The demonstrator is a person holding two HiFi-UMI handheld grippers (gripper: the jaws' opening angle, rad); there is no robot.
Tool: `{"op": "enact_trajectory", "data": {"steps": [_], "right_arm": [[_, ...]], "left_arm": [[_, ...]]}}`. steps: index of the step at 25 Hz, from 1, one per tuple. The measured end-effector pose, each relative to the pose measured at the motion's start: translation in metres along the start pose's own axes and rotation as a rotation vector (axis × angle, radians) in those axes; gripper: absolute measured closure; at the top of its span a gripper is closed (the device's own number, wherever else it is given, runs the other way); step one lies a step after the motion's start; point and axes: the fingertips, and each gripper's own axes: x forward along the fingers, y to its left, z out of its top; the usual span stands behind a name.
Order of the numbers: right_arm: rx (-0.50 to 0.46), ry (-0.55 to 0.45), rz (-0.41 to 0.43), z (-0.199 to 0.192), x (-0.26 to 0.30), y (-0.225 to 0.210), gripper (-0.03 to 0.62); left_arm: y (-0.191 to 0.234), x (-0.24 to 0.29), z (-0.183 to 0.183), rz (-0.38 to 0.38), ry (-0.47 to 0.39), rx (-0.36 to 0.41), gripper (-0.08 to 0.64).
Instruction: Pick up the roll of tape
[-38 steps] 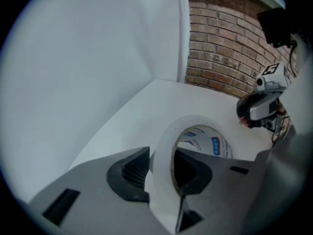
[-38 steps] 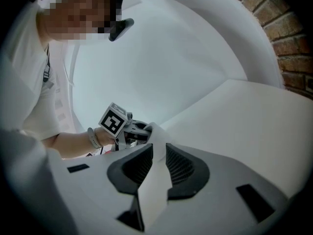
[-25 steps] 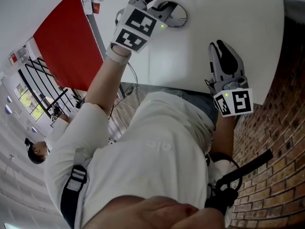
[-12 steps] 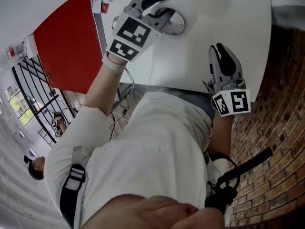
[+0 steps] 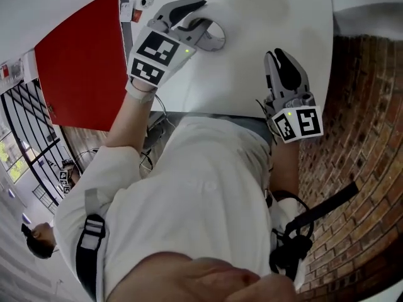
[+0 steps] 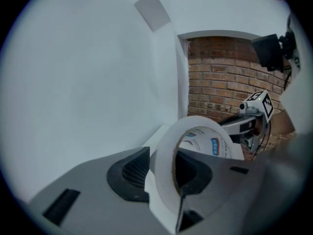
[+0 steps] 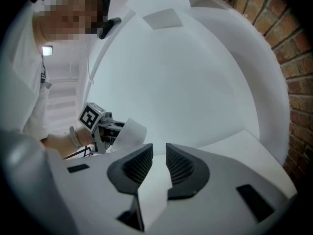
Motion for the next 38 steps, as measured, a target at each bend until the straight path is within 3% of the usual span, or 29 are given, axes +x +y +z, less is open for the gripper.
{"op": "enact_trajectory", "data": {"steps": [20, 38], "right_arm": [[-0.17, -0.074, 0.029, 0.081, -0.004, 0.066, 0.528], [-0.304, -0.185, 0.172, 0.164, 0.022, 0.158, 0.528]], "left_arm": [[0.008, -0.109, 0.032, 0.069, -0.196, -0.118, 0.445], [0.028, -0.212, 0.048, 0.135, -0.419, -0.275, 0.446]]}}
